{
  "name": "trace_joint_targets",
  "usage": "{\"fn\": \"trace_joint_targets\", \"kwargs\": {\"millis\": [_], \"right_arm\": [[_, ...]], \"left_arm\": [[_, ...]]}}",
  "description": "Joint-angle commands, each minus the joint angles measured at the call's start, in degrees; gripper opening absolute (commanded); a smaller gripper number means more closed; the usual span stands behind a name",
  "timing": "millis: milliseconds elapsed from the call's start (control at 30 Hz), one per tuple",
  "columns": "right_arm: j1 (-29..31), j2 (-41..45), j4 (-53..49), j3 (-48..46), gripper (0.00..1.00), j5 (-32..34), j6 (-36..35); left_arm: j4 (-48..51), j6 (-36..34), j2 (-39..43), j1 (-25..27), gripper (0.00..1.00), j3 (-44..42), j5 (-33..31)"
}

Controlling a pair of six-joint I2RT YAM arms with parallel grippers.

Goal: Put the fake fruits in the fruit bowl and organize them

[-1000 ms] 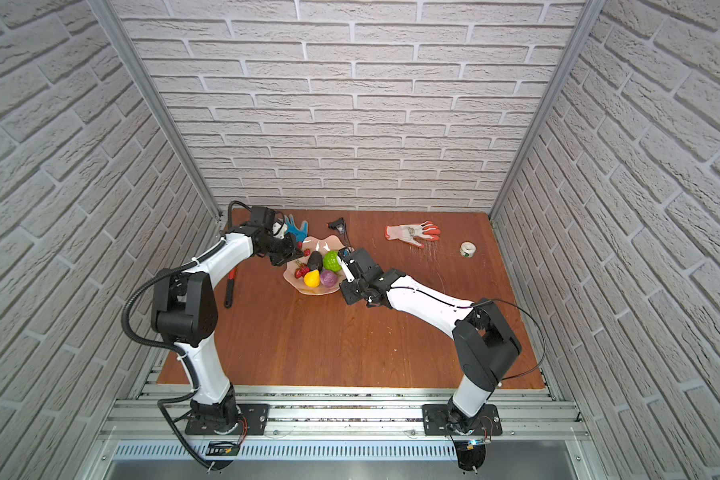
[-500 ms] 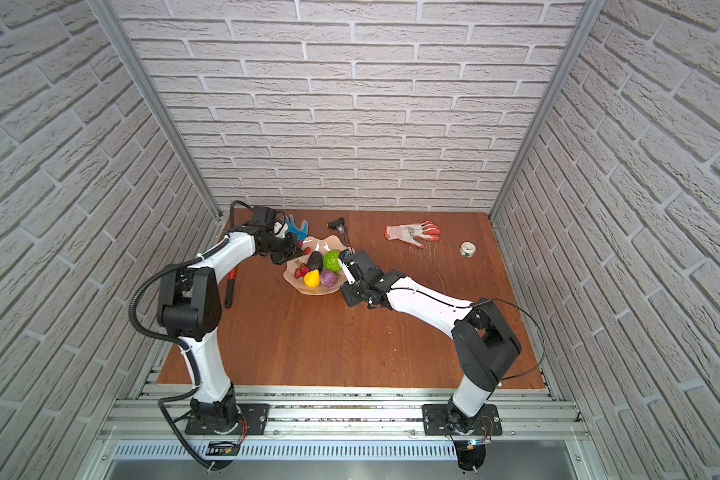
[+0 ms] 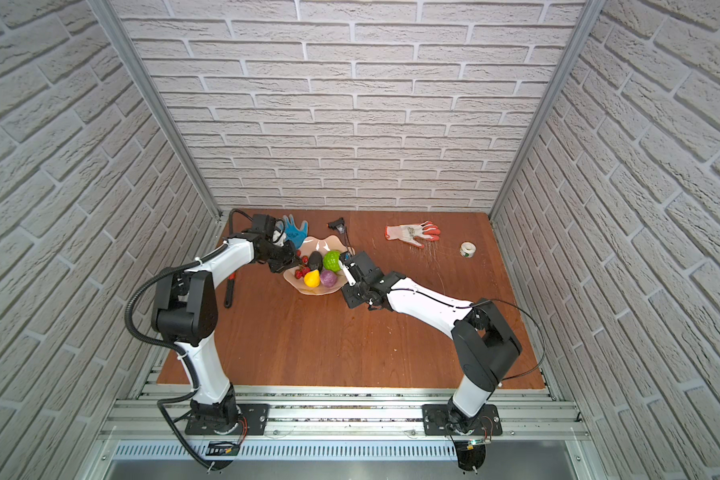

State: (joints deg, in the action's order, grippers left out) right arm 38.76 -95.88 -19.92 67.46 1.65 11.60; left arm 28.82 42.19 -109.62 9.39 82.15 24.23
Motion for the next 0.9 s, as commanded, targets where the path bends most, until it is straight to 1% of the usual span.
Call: {"fn": "trace_joint_targets", "kwargs": {"millis": [0,67,133,300,367,467,500,567,633,667,733,767,833,867], "right_arm": [[0.3,2.8,1.6,-0.8,0.21,0.4,0.0],[0.3,3.1,1.6,-0.8,0.21,0.6,0.0],[0.3,3.4,1.6,-0.8,0.21,0.6,0.1],[0.5,5.3,1.2,-0.6,0.21,1.3,0.3],[0.7,6.5,0.4,-0.4,0.21,1.7,0.3],[0.9,8.5,-1.1,0.1,0.22,3.0,-0.3],[1.0,9.2,-2.2,0.7,0.22,3.7,-0.9],[1.4,10.5,-5.1,1.8,0.24,8.3,-1.9],[1.4,12.8,-6.7,1.8,0.29,12.9,-2.8],[1.5,14.3,-6.8,1.5,0.32,14.4,-3.5],[1.5,16.9,-6.6,1.0,0.44,16.2,-4.6],[1.4,18.0,-6.7,0.9,0.59,17.3,-5.2],[1.3,19.7,-7.1,1.1,0.83,19.6,-6.2],[1.4,20.5,-7.6,1.4,0.89,21.2,-6.5]], "left_arm": [[-1.1,0.0,2.4,0.1,0.19,-0.1,-0.6],[-0.8,0.0,2.7,0.0,0.25,0.1,-0.8],[-0.5,-0.2,3.3,0.1,0.3,0.3,-0.9],[2.6,-1.9,6.9,0.1,0.38,0.5,-3.2],[4.6,-3.6,9.1,0.1,0.43,0.6,-4.4],[8.3,-6.3,13.0,0.1,0.55,0.5,-7.2],[9.6,-7.3,14.5,0.1,0.56,0.2,-8.1],[11.7,-9.1,17.5,0.2,0.6,-0.7,-9.9],[12.2,-10.6,21.8,0.1,0.7,-3.6,-12.7],[11.6,-11.4,24.2,0.2,0.75,-5.7,-14.1],[9.1,-12.8,29.1,0.0,0.8,-10.5,-15.8],[7.7,-13.5,31.5,0.0,0.84,-12.9,-17.2],[5.7,-14.5,35.2,-0.4,0.92,-16.8,-19.9],[4.7,-15.2,36.6,-0.7,0.97,-18.5,-20.9]]}}
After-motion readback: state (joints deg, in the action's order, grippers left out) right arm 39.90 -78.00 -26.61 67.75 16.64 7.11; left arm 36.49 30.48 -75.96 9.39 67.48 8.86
